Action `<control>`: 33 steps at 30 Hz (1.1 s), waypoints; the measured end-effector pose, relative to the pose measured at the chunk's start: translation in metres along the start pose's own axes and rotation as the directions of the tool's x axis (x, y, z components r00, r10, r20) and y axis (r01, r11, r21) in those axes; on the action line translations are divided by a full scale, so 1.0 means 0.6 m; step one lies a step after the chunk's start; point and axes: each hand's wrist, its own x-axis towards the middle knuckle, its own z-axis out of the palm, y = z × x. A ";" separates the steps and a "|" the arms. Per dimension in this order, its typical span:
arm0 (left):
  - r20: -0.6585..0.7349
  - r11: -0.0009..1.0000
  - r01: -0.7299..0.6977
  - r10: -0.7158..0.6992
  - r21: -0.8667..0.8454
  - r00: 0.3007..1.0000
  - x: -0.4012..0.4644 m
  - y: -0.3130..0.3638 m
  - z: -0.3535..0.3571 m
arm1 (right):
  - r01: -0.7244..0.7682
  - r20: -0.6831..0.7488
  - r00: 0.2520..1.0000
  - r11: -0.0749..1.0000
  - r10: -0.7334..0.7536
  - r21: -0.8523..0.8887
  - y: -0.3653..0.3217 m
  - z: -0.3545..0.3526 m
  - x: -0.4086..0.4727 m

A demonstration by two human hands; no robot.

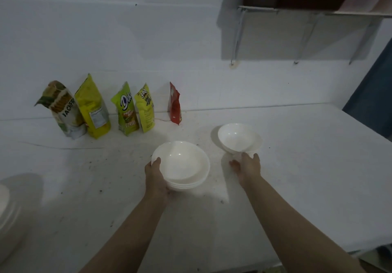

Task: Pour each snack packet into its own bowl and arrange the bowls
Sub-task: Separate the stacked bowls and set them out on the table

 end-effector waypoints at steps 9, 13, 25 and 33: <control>0.003 1.000 0.001 -0.001 -0.005 1.000 0.000 0.010 -0.025 | 0.216 0.526 0.827 0.752 0.198 -0.623 0.026 0.069 -0.139; -0.054 0.996 -0.035 0.031 -0.077 0.998 0.007 0.043 -0.047 | 0.445 0.580 0.809 0.547 0.093 -0.709 0.041 0.119 -0.133; -0.286 0.993 -0.120 0.110 -0.019 0.952 0.026 0.078 -0.141 | 0.402 0.565 0.821 0.780 -0.075 -0.480 0.036 0.202 -0.145; -0.307 0.962 -0.092 0.008 -0.259 0.952 0.021 0.078 -0.181 | 0.062 0.322 0.944 0.915 0.076 -0.398 0.069 0.197 -0.090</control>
